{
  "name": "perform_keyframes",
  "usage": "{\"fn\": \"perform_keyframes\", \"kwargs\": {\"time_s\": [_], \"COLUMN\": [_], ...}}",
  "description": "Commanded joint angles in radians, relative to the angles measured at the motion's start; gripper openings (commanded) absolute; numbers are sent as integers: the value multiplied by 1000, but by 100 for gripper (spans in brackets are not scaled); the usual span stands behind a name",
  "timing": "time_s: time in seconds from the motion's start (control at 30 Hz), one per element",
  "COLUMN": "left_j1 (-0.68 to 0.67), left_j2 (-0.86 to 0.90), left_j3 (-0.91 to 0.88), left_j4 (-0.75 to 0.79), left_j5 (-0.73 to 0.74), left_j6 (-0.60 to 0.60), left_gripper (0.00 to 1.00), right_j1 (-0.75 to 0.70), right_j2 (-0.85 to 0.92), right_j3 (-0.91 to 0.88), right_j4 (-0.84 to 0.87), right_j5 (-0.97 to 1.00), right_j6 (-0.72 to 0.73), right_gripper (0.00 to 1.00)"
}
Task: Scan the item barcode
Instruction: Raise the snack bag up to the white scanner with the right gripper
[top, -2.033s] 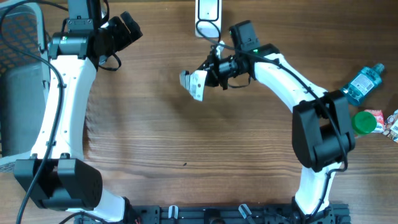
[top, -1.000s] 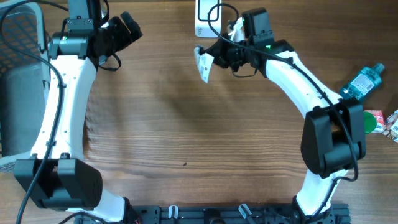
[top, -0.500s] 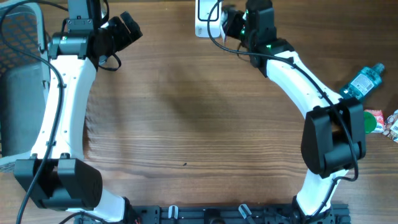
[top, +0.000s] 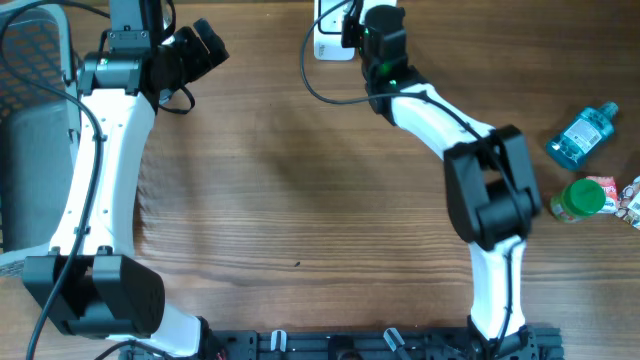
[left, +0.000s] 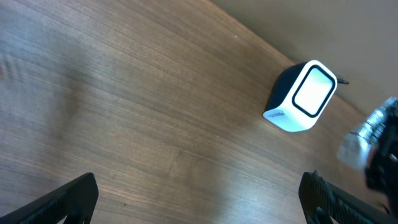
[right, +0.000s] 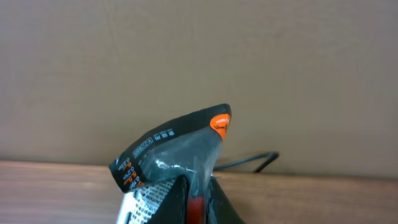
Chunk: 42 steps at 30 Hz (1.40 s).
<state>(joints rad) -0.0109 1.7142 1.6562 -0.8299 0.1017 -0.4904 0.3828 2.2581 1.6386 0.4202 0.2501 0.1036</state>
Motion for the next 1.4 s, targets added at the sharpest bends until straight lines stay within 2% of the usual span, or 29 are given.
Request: {"fn": "perform_keyframes", "kwargs": {"time_s": [0.0, 0.13, 0.3, 0.5, 0.7, 1.07, 1.17, 1.27, 1.37], "left_j1": [3, 3, 3, 3, 3, 3, 3, 3, 3], "left_j2": [-19, -19, -19, -19, -19, -19, -19, -19, -19], "left_j3": [14, 14, 14, 14, 14, 14, 14, 14, 14], "left_j4": [1, 1, 1, 1, 1, 1, 1, 1, 1], "left_j5": [-6, -6, -6, -6, -6, -6, -6, -6, -6], "left_j6": [16, 16, 16, 16, 16, 16, 16, 16, 16], "left_gripper": [100, 100, 100, 100, 100, 100, 100, 100, 100], "right_j1": [8, 47, 89, 68, 47, 37, 38, 37, 40], "right_j2": [129, 230, 288, 307, 331, 338, 341, 343, 354], "right_j3": [208, 371, 375, 375, 374, 374, 374, 374, 374], "right_j4": [-26, -47, 30, 97, 108, 136, 137, 138, 143], "right_j5": [41, 25, 4, -58, -144, -269, -278, -291, -294], "right_j6": [-157, -325, -640, -713, -908, -903, -881, -791, -782], "right_gripper": [5, 5, 5, 5, 5, 5, 5, 5, 5]}}
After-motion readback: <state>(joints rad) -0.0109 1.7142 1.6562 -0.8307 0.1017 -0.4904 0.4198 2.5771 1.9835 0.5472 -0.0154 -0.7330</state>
